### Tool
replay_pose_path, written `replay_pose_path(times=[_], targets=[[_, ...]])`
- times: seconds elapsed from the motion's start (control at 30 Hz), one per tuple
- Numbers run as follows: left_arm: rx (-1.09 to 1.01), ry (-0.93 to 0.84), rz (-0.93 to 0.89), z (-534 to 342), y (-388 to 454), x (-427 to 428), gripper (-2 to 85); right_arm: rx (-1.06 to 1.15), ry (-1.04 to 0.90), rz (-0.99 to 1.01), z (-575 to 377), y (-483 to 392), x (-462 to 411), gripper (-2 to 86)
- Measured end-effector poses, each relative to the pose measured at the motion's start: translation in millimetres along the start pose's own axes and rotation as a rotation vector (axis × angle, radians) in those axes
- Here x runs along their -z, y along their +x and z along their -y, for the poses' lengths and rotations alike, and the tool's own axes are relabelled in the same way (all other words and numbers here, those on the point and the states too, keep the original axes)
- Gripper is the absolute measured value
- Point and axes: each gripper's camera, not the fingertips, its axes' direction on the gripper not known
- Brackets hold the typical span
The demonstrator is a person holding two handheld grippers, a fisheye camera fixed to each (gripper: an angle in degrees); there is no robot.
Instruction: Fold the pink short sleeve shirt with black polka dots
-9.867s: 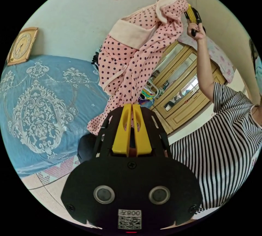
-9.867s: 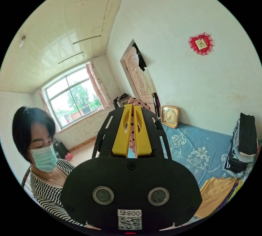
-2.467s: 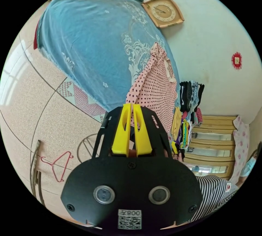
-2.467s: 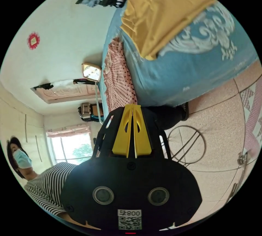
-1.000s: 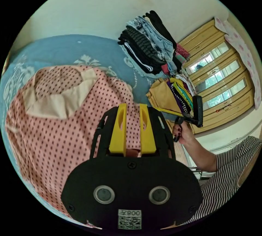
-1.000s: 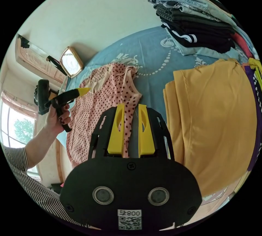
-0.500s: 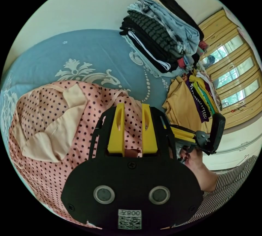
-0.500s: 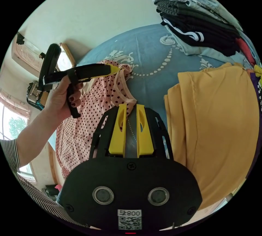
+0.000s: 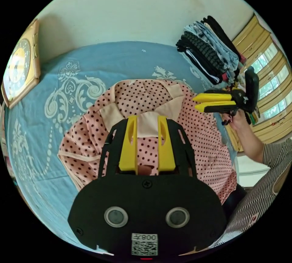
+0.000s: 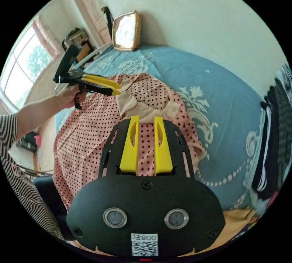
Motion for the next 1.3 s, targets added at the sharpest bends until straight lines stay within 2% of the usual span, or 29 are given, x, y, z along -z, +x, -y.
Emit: replay_pose_path(times=[0.2,0.3,0.5,0.77,0.9,1.07,1.13,1.3], targets=[[-0.052,-0.117,0.013,24,-32,-45,7.6,0.149,-0.158,-0.073,77,-13,-70,7.8],[-0.078,-0.081,0.069,20,-41,-50,4.4,0.173,-0.207,-0.102,98,-16,-99,6.0],[-0.086,-0.016,0.036,7,-64,-48,1.7,0.217,-0.181,-0.16,116,-25,-108,1.6],[-0.064,0.19,-0.111,-50,-99,-19,1.5,0.169,0.087,-0.088,88,-19,-62,0.5],[-0.016,0.162,-0.13,-75,-126,-35,1.5,0.145,0.068,-0.048,75,-10,-76,0.4],[0.002,0.171,-0.201,-101,-150,-46,1.5,0.219,0.063,-0.028,64,-12,-87,0.5],[0.012,0.145,-0.208,-112,-158,-53,1.6,0.265,0.004,-0.003,55,-13,-100,0.6],[0.059,0.133,-0.221,-141,-187,-58,2.2,0.297,-0.072,-0.065,41,-10,-120,1.1]])
